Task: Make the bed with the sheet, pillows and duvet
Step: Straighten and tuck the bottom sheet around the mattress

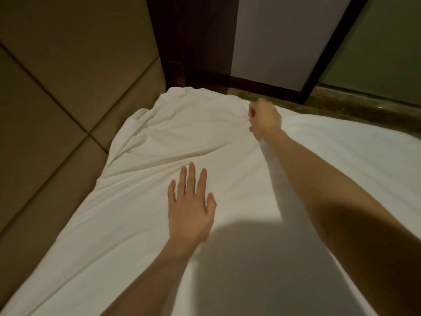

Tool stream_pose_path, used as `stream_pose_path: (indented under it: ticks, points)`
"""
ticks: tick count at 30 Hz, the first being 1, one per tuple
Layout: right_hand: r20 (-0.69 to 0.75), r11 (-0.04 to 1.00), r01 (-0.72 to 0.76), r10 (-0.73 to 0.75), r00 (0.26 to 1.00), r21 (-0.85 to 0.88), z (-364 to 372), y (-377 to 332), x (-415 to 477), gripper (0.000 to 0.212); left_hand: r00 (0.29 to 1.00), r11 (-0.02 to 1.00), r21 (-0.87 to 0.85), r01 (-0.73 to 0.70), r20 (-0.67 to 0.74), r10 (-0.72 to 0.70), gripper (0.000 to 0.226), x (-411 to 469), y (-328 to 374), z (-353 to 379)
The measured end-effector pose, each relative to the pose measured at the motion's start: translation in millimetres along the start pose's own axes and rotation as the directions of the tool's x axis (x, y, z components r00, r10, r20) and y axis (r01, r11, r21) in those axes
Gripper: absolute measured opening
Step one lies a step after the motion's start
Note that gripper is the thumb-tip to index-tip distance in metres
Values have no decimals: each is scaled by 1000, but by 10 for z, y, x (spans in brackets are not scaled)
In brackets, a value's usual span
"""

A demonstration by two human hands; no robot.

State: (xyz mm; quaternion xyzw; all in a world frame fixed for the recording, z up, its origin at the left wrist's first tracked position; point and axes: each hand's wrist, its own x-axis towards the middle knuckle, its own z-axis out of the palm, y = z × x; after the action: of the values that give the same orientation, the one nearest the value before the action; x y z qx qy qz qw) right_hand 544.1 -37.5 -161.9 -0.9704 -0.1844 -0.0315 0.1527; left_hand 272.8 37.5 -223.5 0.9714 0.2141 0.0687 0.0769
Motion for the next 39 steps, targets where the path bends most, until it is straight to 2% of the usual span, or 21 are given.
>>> stream_pose_path:
  ticks: [2, 4, 6, 9, 12, 15, 17, 18, 20, 21, 23, 24, 26, 28, 30, 32, 33, 35, 37, 39]
  points:
    - [-15, 999, -38, 38, 999, 5, -91, -92, 104, 26, 1000, 1000, -19, -4, 0, 4, 59, 0, -11, -4]
    - [-65, 981, -108, 120, 991, 159, -190, -199, 282, 36, 1000, 999, -41, -12, 2, 12, 59, -5, -20, -22]
    - [-118, 927, -120, 172, 978, 354, -273, -322, 448, 26, 1000, 998, -57, -25, 9, 26, 59, -10, -22, -29]
    - [-128, 898, -95, 165, 978, 429, -250, -440, 599, 12, 1000, 999, -47, -7, 8, 8, 59, 2, -17, -5]
    - [-78, 931, -83, 118, 990, 357, -19, -420, 533, 13, 1000, 999, -31, 9, 0, -9, 59, 12, -10, 20]
    - [63, 962, 77, -97, 993, 262, 385, -294, 303, 11, 1000, 998, -56, -20, -25, 19, 59, 2, -13, 19]
    - [164, 974, 159, -186, 969, 164, 515, -267, 190, 33, 999, 998, -60, -30, -34, 28, 59, -7, -14, 8]
    - [211, 985, 154, -167, 963, 77, 482, -293, 164, 48, 999, 998, -58, -36, -37, 34, 59, -11, -16, 9]
    - [205, 992, 126, -121, 971, -9, 457, -422, 188, 65, 997, 997, -50, -53, -51, 50, 58, -11, -22, 4]
    - [173, 991, 126, -132, 976, 47, 431, -498, 200, 67, 997, 997, -47, -54, -56, 52, 58, -20, -26, 9]
    - [63, 942, 146, -172, 983, 301, 356, -702, 185, 58, 996, 997, -46, -57, -68, 53, 57, -31, -28, 16]
    - [3, 922, 170, -183, 983, 347, 316, -809, 166, 48, 996, 997, -50, -58, -77, 54, 57, -36, -22, 17]
    - [-92, 924, 220, -201, 975, 313, 242, -1034, 148, 34, 994, 997, -57, -58, -99, 52, 56, -36, -17, 24]
    - [-55, 911, 274, -271, 961, 307, 278, -1245, 147, 29, 993, 996, -64, -54, -112, 47, 56, -29, -18, 35]
    - [71, 891, 354, -388, 919, 285, 427, -1382, 128, 35, 991, 996, -72, -58, -127, 49, 55, -26, -24, 48]
    - [216, 895, 424, -445, 869, 140, 566, -1413, 96, 42, 987, 994, -91, -60, -151, 46, 55, -26, -27, 58]
    - [230, 896, 439, -442, 867, 69, 607, -1395, 98, 37, 985, 993, -105, -61, -167, 43, 54, -27, -28, 60]
    - [191, 909, 416, -415, 890, 35, 601, -1373, 98, 19, 982, 990, -119, -70, -182, 48, 55, -28, -36, 60]
    - [149, 933, 357, -359, 922, 36, 581, -1368, 128, 12, 982, 990, -117, -79, -179, 57, 56, -23, -41, 61]
    - [81, 950, 262, -278, 957, 168, 540, -1416, 181, 10, 983, 990, -115, -78, -171, 58, 56, -25, -50, 67]
